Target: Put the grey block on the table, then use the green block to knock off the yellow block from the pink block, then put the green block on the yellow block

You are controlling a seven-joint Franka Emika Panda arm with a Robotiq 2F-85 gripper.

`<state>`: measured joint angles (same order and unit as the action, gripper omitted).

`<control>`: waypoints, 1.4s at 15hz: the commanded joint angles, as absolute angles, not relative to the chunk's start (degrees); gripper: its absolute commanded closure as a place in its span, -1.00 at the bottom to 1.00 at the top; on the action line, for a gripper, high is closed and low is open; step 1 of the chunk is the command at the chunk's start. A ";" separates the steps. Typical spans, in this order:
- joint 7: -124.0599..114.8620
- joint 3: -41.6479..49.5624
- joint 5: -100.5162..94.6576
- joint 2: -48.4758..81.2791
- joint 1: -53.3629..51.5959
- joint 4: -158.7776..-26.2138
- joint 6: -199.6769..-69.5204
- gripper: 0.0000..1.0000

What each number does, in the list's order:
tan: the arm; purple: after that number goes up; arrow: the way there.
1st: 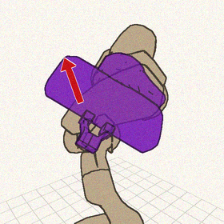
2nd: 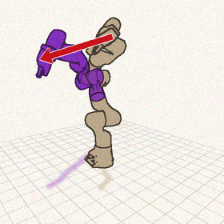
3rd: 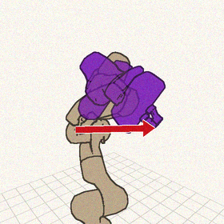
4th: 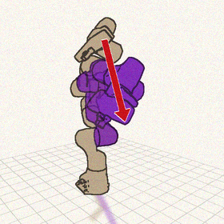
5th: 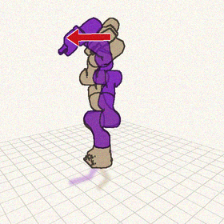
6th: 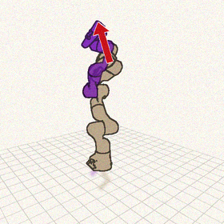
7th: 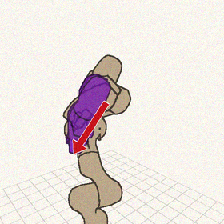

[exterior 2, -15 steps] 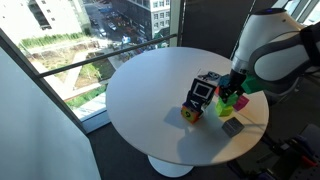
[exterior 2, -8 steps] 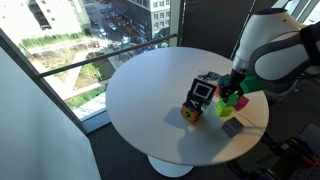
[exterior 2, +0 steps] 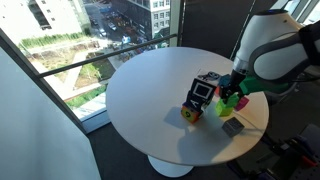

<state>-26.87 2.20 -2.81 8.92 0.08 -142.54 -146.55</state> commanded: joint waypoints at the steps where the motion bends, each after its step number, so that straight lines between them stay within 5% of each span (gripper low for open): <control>1: -27.94 2.78 -1.77 7.67 -0.70 -143.14 -145.75 0.35; 13: -27.45 2.65 -0.27 7.75 -0.63 -143.63 -145.66 0.35; 14: -27.41 2.65 -0.26 7.74 -0.63 -143.67 -145.68 0.25; 16: -27.18 2.61 -0.11 7.64 -0.59 -143.83 -145.82 -0.62; 21: -26.79 2.57 0.24 7.10 -0.53 -144.04 -145.70 -1.00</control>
